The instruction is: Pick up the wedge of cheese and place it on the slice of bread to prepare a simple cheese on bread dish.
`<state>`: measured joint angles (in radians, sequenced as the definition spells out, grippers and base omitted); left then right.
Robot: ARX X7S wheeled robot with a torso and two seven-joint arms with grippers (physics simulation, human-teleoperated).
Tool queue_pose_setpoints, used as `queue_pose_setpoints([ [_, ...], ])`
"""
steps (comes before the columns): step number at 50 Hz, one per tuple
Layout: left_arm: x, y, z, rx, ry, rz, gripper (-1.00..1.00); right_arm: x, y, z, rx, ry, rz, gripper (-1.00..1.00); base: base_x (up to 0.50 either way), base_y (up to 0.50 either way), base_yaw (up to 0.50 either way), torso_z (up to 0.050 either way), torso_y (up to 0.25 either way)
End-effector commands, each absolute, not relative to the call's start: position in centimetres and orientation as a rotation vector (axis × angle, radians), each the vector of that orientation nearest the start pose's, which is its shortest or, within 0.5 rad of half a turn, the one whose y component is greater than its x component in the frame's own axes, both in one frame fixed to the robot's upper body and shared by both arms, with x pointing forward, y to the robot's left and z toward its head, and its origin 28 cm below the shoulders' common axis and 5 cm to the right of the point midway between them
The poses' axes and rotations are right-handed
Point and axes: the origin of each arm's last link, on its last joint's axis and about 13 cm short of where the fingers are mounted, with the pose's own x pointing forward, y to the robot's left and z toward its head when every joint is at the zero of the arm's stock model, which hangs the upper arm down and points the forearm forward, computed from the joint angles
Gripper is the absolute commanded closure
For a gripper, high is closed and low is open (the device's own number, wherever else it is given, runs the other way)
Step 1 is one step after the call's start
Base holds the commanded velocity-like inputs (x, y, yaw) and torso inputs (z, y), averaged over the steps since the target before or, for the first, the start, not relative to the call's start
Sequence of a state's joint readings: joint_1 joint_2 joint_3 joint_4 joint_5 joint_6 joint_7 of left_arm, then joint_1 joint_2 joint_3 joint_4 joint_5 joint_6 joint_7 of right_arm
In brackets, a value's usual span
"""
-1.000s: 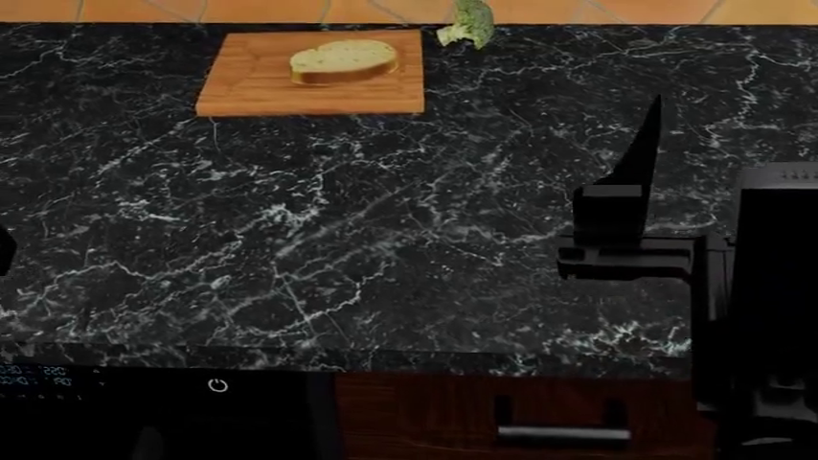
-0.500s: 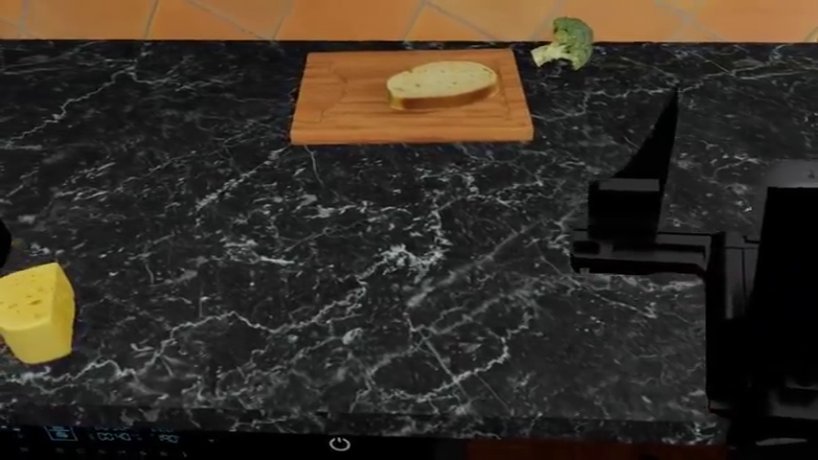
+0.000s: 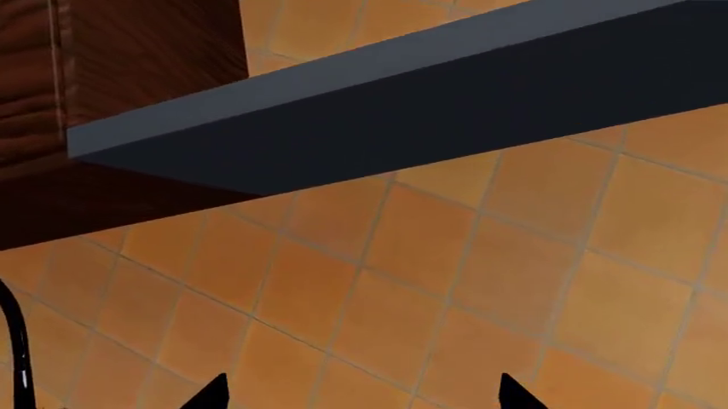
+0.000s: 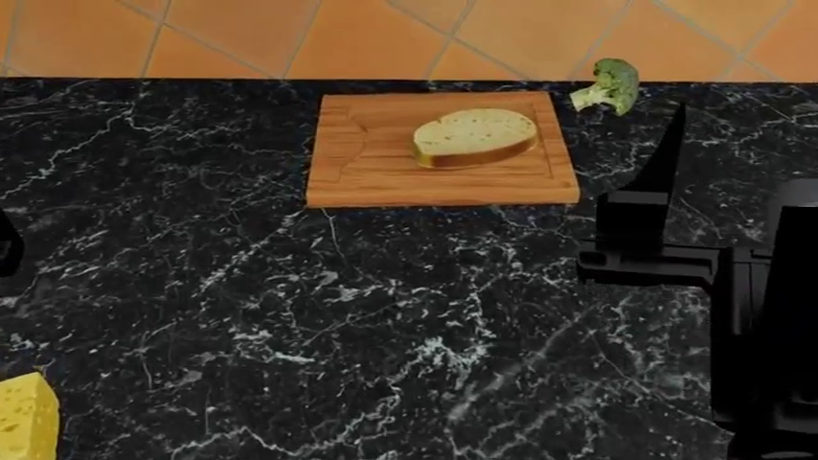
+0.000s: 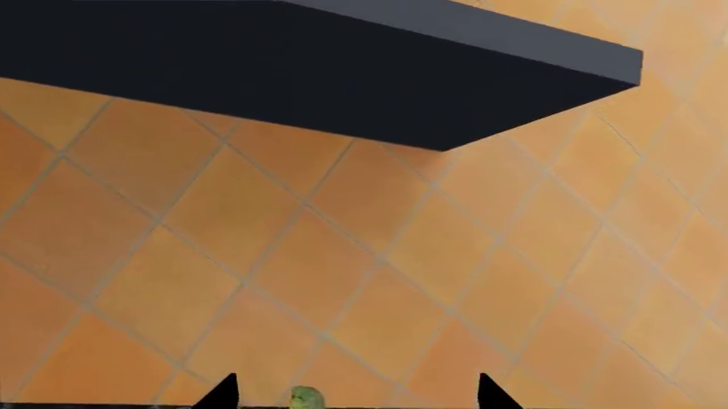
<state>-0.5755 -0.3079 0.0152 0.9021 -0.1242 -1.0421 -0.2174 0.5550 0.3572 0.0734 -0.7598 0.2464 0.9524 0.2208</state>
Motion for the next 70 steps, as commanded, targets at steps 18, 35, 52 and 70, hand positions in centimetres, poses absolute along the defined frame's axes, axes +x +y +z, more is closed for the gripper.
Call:
queue_pose_setpoints([
  [18,21.9,23.7,22.0,0.224,-0.375,0.197,-1.00,23.6,-15.5,22.7,-0.152,-0.351,-0.200,-1.00,0.01,0.00,0.00,0.000,0.001],
  [35,20.2,23.3,18.7,0.208,-0.189,0.254,-1.00,23.9,-15.7,21.5,-0.152,-0.307,-0.213,-1.00,0.00,0.00,0.00,0.000,0.000],
  [52,19.0,23.7,14.9,0.199,-0.042,0.238,-1.00,24.0,-15.6,21.1,-0.159,-0.285,-0.207,-1.00,0.00,0.00,0.00,0.000,0.000],
  [70,16.9,24.1,12.0,0.051,0.105,0.233,-1.00,24.0,-15.5,20.3,-0.163,-0.263,-0.202,-1.00,0.00,0.00,0.00,0.000,0.000],
])
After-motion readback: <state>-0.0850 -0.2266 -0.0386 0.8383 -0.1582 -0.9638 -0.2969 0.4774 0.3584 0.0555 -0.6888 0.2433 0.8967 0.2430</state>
